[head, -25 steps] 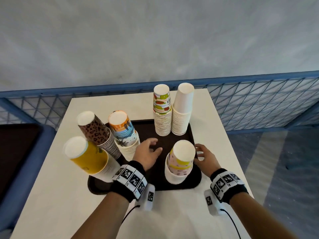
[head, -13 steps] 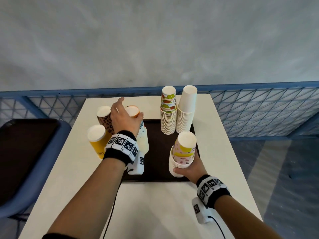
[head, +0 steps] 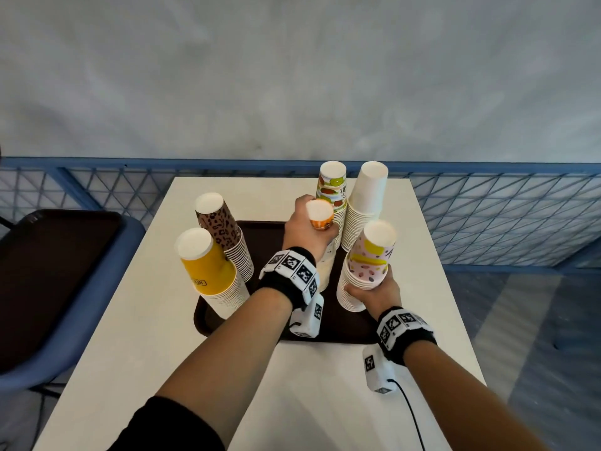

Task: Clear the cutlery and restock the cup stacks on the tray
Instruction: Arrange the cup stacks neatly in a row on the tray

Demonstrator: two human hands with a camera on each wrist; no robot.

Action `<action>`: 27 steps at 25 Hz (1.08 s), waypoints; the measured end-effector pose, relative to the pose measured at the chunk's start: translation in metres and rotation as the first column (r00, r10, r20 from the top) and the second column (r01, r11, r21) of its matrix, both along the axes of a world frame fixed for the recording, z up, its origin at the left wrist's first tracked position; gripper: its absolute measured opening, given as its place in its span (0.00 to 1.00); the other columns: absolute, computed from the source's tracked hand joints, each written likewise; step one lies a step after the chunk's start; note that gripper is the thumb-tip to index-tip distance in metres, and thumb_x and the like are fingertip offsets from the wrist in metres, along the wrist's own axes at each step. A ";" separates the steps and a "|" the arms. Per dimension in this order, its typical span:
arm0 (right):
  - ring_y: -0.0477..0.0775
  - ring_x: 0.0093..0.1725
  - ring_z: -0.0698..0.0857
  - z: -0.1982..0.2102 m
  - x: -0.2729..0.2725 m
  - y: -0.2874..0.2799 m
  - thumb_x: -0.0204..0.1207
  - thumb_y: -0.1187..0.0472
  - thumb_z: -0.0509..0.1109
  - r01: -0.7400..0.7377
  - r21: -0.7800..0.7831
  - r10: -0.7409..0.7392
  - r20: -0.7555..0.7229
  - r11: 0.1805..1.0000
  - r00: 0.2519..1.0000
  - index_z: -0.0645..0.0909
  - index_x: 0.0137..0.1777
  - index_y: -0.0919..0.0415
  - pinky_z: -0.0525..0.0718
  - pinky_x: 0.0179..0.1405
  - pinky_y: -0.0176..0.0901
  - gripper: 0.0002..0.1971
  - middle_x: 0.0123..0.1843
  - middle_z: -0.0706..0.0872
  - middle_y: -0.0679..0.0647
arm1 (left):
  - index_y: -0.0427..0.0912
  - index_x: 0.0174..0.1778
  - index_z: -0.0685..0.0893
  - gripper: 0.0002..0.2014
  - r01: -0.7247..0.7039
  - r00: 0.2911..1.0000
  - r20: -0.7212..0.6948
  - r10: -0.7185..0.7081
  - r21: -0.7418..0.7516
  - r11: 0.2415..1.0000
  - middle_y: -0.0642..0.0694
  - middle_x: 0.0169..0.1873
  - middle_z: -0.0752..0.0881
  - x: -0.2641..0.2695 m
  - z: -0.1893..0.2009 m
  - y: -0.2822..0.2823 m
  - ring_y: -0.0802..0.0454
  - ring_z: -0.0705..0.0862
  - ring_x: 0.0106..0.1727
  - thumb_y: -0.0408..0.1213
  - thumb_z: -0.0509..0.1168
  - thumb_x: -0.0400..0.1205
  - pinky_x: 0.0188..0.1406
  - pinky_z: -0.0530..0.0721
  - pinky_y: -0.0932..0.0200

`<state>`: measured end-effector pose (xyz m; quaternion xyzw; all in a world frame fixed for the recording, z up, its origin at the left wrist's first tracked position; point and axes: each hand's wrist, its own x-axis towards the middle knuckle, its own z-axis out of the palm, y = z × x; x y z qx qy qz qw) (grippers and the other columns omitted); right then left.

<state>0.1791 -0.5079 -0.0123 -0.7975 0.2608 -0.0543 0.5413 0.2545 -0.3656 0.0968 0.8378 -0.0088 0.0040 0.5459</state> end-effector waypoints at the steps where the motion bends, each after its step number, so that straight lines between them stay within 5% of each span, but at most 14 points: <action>1: 0.60 0.62 0.82 0.001 0.002 -0.001 0.55 0.63 0.84 -0.006 -0.005 0.006 0.000 1.000 1.000 0.70 0.67 0.57 0.78 0.61 0.44 0.39 0.62 0.84 0.58 | 0.46 0.69 0.69 0.35 0.005 1.000 -0.011 -0.005 -0.012 1.000 0.43 0.59 0.83 0.000 -0.001 -0.001 0.47 0.83 0.58 0.38 0.77 0.68 0.58 0.80 0.59; 4: 0.60 0.64 0.81 0.001 0.001 -0.004 0.58 0.64 0.83 -0.024 0.006 0.024 -0.013 1.000 1.000 0.68 0.69 0.59 0.76 0.59 0.43 0.39 0.64 0.83 0.59 | 0.45 0.77 0.61 0.45 0.059 0.997 -0.060 -0.056 0.045 0.997 0.42 0.71 0.74 -0.004 -0.002 0.010 0.47 0.74 0.72 0.41 0.78 0.67 0.72 0.71 0.56; 7: 0.62 0.66 0.80 -0.007 -0.008 -0.005 0.60 0.66 0.81 -0.040 0.001 0.040 -0.041 0.999 0.998 0.68 0.71 0.61 0.77 0.64 0.49 0.39 0.67 0.81 0.61 | 0.41 0.73 0.70 0.32 0.039 0.981 0.169 -0.099 0.325 0.945 0.41 0.72 0.71 -0.029 0.003 0.045 0.45 0.69 0.74 0.42 0.71 0.73 0.74 0.67 0.55; 10: 0.64 0.68 0.78 -0.017 -0.021 -0.003 0.66 0.67 0.76 -0.050 -0.041 0.046 -0.095 0.998 0.994 0.64 0.74 0.65 0.76 0.67 0.53 0.36 0.70 0.78 0.63 | 0.40 0.55 0.83 0.16 -0.220 0.778 0.626 -0.058 0.358 0.908 0.35 0.56 0.81 -0.050 0.005 0.093 0.42 0.77 0.59 0.41 0.67 0.73 0.59 0.81 0.47; 12: 0.64 0.67 0.79 -0.020 -0.028 0.000 0.69 0.64 0.74 -0.042 -0.074 0.028 -0.173 0.996 0.985 0.66 0.73 0.67 0.76 0.66 0.52 0.33 0.69 0.78 0.64 | 0.42 0.56 0.80 0.19 -0.423 0.697 0.713 0.076 0.323 0.847 0.33 0.55 0.80 -0.053 0.004 0.123 0.42 0.74 0.57 0.43 0.69 0.71 0.56 0.80 0.46; 14: 0.63 0.65 0.79 -0.020 -0.039 0.005 0.71 0.61 0.73 -0.079 -0.135 0.038 -0.287 0.988 0.957 0.71 0.68 0.68 0.75 0.65 0.50 0.27 0.66 0.81 0.64 | 0.42 0.64 0.75 0.29 -0.539 0.733 0.623 0.273 0.286 0.793 0.32 0.61 0.76 -0.052 0.003 0.146 0.37 0.72 0.63 0.45 0.73 0.68 0.62 0.74 0.44; 16: 0.62 0.64 0.80 -0.021 -0.047 0.016 0.72 0.59 0.71 -0.161 -0.154 0.094 -0.370 0.975 0.924 0.76 0.64 0.67 0.75 0.64 0.47 0.21 0.63 0.83 0.63 | 0.41 0.71 0.69 0.39 -0.503 0.828 0.383 0.409 0.189 0.843 0.35 0.66 0.72 -0.047 -0.002 0.162 0.38 0.72 0.69 0.44 0.77 0.65 0.69 0.71 0.45; 20: 0.57 0.61 0.82 -0.009 -0.049 0.053 0.71 0.58 0.73 -0.312 -0.129 0.253 -0.345 0.941 0.904 0.80 0.59 0.63 0.76 0.63 0.44 0.17 0.59 0.85 0.59 | 0.44 0.71 0.70 0.36 -0.318 0.937 -0.151 0.316 0.011 0.948 0.40 0.67 0.79 -0.038 -0.019 0.174 0.40 0.78 0.68 0.44 0.77 0.68 0.67 0.77 0.50; 24: 0.55 0.65 0.80 0.015 -0.040 0.094 0.68 0.56 0.76 -0.426 -0.135 0.397 -0.197 0.895 0.896 0.75 0.65 0.59 0.76 0.66 0.45 0.26 0.62 0.81 0.57 | 0.45 0.71 0.71 0.35 -0.254 0.954 -0.162 0.253 0.013 0.967 0.42 0.66 0.80 -0.051 -0.021 0.158 0.41 0.79 0.67 0.43 0.76 0.69 0.64 0.77 0.53; 27: 0.55 0.73 0.72 0.029 -0.035 0.112 0.64 0.55 0.79 -0.465 -0.160 0.446 -0.141 0.871 0.884 0.64 0.75 0.56 0.72 0.72 0.46 0.40 0.73 0.73 0.56 | 0.46 0.71 0.71 0.35 -0.077 0.986 -0.151 0.073 -0.017 0.997 0.45 0.63 0.82 -0.061 -0.020 0.130 0.48 0.80 0.63 0.42 0.77 0.69 0.60 0.74 0.61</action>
